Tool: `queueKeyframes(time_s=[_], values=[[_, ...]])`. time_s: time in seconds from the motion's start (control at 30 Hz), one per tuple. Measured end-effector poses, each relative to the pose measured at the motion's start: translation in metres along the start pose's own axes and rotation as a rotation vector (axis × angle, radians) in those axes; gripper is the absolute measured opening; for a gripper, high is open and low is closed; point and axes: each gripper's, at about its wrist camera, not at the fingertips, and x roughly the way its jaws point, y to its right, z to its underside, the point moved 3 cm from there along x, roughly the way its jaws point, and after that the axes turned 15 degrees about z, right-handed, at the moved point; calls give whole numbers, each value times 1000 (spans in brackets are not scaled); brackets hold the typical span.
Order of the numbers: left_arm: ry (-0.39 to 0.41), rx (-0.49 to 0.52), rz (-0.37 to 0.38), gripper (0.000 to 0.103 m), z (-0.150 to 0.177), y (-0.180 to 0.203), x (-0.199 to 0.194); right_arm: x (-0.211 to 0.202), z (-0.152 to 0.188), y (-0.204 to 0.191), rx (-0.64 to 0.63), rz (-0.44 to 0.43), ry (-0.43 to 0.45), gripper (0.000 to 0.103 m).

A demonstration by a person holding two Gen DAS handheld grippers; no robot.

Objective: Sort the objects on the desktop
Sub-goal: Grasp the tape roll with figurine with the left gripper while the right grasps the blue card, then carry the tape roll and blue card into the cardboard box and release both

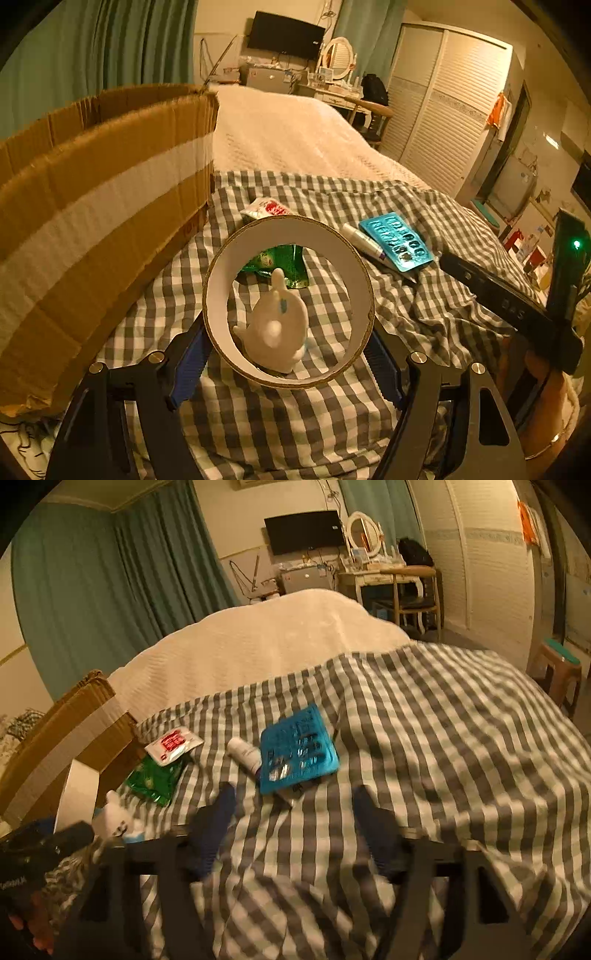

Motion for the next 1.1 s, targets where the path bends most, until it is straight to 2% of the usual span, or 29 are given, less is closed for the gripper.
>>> queueKeyframes(time_s=[0.1, 0.23, 0.33, 0.37, 0.4, 0.43, 0.57, 0.63, 0.7, 0.8, 0.97, 1.1], values=[[8, 2, -1, 78, -4, 0, 12, 24, -10, -14, -47, 7, -11, 80], [27, 34, -20, 78, -12, 3, 17, 66, -19, -32, -91, 33, -56, 80], [36, 28, -23, 78, -17, -2, 19, 89, -13, -42, -113, 44, -93, 81], [38, 23, -21, 78, -18, -4, 19, 90, -10, -44, -124, 54, -89, 73], [39, 18, -22, 78, -19, -6, 20, 90, -8, -45, -133, 62, -87, 54], [36, 11, -24, 78, -19, -8, 21, 86, -7, -46, -138, 67, -80, 53], [33, -6, -24, 78, -20, -10, 17, 63, -3, -38, -100, 47, -51, 29], [39, 0, -24, 78, -22, -7, 12, 44, 2, -31, -75, 4, -57, 24], [45, 4, -20, 78, -23, -3, 7, 23, 6, -24, -83, -17, -53, 10], [43, 13, -14, 79, -22, 3, -1, -2, 8, -24, -115, 4, -24, 8], [45, 34, 5, 79, -20, 8, -10, -19, 15, -22, -82, -10, -36, 8], [62, 47, 21, 79, -21, 11, -11, -34, 16, -18, -53, 0, -6, 8]])
